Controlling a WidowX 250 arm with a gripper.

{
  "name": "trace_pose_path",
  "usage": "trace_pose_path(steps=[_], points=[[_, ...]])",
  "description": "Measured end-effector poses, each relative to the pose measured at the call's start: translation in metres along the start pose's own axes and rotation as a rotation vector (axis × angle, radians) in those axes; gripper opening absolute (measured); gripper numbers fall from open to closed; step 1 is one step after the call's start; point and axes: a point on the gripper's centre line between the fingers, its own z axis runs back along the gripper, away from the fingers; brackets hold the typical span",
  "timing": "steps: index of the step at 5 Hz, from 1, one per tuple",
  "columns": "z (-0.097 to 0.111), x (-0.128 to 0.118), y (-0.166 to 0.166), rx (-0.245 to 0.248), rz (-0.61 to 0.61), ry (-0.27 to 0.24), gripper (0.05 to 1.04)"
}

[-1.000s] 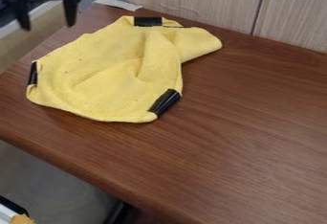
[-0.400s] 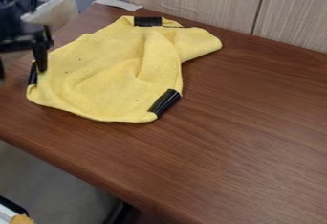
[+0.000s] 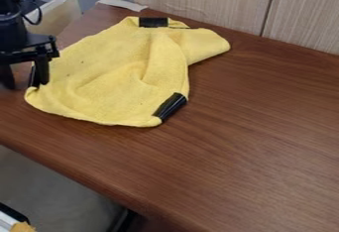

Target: Fold the cloth from bottom left to top right

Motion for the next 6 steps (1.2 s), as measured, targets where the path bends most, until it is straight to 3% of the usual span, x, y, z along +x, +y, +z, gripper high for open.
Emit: trace_pose_path(steps=[1,2,3,4,5,6], points=[[0.001,0.000,-0.009,0.019,-0.038,-0.007,0.390],[0.001,-0.001,-0.012,0.009,-0.045,-0.008,0.184],[0.004,-0.001,-0.011,-0.061,-0.034,-0.007,0.082],[0.012,-0.003,-0.008,-0.058,-0.028,0.001,0.065],[0.034,0.005,-0.012,-0.020,-0.016,-0.049,0.065],[0.057,0.006,-0.033,-0.021,-0.041,-0.080,0.064]])
